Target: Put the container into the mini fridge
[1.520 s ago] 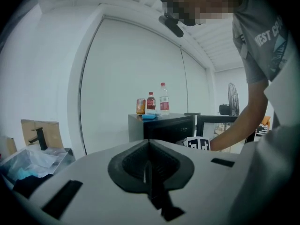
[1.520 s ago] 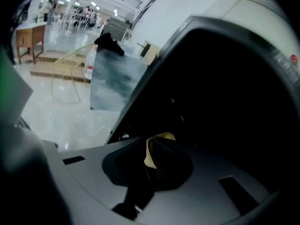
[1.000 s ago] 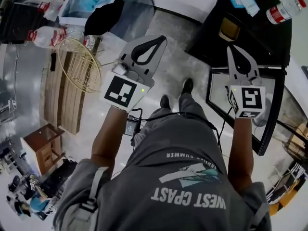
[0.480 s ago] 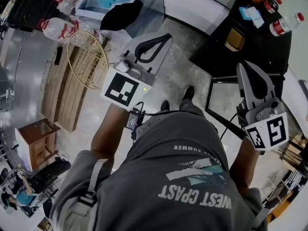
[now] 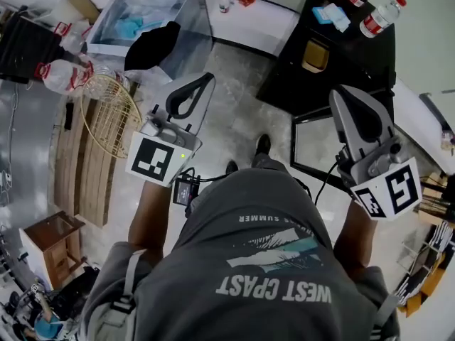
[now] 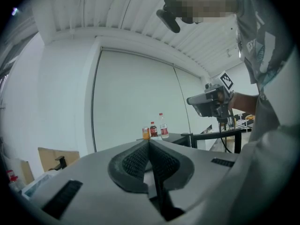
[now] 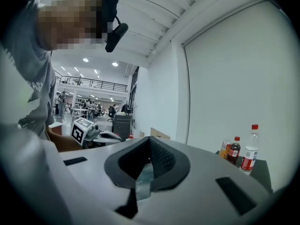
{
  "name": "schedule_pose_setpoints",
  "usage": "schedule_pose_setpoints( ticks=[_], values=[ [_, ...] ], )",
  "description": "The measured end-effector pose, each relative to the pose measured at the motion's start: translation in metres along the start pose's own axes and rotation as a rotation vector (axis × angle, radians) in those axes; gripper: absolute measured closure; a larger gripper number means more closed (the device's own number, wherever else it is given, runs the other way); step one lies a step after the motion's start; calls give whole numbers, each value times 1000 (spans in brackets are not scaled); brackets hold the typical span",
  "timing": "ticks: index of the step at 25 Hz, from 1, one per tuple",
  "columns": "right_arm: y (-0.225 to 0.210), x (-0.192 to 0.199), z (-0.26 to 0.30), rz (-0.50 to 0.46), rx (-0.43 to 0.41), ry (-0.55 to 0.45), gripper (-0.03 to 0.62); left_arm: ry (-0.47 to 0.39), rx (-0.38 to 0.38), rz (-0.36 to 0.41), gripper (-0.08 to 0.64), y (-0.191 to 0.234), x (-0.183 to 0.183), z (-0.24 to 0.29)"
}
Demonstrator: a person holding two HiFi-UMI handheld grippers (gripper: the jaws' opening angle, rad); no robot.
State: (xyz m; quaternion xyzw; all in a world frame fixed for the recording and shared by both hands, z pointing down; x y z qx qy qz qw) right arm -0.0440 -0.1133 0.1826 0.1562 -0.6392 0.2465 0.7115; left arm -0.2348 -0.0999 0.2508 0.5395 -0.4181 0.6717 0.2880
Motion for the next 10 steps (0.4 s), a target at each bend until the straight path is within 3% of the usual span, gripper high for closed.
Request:
schedule_pose_setpoints(
  ticks=[10],
  values=[
    [-11,6,-10,15,46,16,566,-3,42,-7,545,-13,2,6]
  ],
)
Point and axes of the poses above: the fingertips, and each gripper's own axes: z forward along the fingers, y to its left, x out of its underside, the point moved 1 cm from there along -z, backward along the fingers, and after that the axes turned 8 degrees about z, right-handed, at the moved point
